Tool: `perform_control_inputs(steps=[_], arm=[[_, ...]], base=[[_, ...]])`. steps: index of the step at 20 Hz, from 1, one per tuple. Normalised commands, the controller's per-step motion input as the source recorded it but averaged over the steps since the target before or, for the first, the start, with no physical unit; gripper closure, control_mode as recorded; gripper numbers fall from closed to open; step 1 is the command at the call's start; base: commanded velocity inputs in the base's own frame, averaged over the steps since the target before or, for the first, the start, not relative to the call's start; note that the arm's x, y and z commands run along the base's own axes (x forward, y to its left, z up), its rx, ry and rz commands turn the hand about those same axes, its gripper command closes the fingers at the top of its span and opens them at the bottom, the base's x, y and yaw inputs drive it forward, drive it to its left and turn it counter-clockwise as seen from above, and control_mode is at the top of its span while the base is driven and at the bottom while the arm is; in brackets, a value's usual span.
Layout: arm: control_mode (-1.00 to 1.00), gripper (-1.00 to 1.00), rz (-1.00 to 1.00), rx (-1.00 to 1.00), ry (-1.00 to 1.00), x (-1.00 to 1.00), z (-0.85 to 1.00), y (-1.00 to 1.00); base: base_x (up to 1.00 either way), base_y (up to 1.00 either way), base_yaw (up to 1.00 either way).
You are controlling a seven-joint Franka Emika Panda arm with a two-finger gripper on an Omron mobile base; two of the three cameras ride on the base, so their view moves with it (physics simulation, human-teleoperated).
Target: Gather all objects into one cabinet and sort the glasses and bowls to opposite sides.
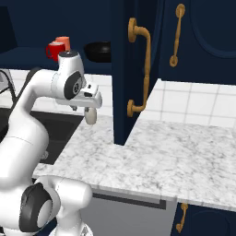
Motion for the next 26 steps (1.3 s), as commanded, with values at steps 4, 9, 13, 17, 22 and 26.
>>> perform_control_inputs(steps=[4, 9, 13, 17, 22, 26], arm=[[-1.00, -1.00, -0.01, 0.00, -0.01, -0.51, 0.00, 0.00], [-1.00, -1.00, -0.04, 0.00, -0.11, -1.00, 0.09, -0.07], [-1.00, -1.00, -0.02, 0.00, -0.01, -1.00, 0.33, 0.00], [-1.00, -1.00, 0.00, 0.00, 0.00, -0.90, 0.38, 0.00], [-1.00, -1.00, 0.00, 0.00, 0.00, -0.52, 0.43, 0.00], [-1.00, -1.00, 0.00, 0.00, 0.00, -0.12, 0.24, 0.00]], base=[[0.00, 0.00, 0.00], [0.00, 0.00, 0.00], [0.00, 0.00, 0.00], [0.00, 0.00, 0.00], [0.00, 0.00, 0.00], [0.00, 0.00, 0.00]])
